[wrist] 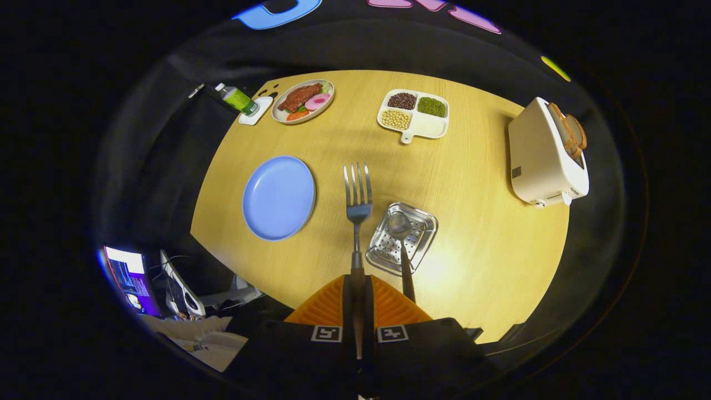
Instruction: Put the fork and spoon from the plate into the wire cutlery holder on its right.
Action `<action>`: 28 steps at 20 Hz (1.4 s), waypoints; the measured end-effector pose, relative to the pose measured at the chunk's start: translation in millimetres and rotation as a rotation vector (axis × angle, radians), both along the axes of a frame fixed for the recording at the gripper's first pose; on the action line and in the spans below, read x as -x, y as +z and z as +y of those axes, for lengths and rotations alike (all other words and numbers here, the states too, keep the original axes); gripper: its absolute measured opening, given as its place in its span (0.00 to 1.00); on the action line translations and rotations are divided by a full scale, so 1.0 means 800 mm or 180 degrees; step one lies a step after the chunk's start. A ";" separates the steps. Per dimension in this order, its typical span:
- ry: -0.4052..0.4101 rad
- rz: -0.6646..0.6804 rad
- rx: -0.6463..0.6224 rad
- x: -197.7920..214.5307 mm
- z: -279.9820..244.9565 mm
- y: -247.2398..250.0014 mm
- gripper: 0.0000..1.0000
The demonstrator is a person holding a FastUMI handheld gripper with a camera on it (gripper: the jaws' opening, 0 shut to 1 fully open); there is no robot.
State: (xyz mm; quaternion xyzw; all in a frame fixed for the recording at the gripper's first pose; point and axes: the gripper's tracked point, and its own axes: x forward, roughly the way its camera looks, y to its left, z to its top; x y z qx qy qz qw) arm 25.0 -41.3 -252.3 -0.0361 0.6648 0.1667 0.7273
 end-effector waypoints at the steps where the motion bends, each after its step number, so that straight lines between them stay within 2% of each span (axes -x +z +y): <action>1: 0.0089 0.0085 0.0052 0.005 -0.013 -0.001 0.08; 5: 0.0473 0.0414 0.0375 0.007 -0.054 -0.016 0.08; 7: 0.0577 0.0542 0.0437 0.005 -0.064 -0.024 0.08; 17: 0.0664 0.1065 0.0413 0.011 -0.088 -0.047 0.08; 22: 0.0604 0.1078 0.0401 0.002 -0.088 -0.054 0.11; 24: 0.0525 0.1001 0.0311 -0.004 -0.079 -0.054 0.15; 25: 0.0487 0.0966 0.0265 -0.009 -0.074 -0.051 0.30; 27: 0.0459 0.0863 0.0204 -0.012 -0.067 -0.045 0.39; 28: 0.0457 0.0811 0.0175 -0.013 -0.064 -0.040 0.55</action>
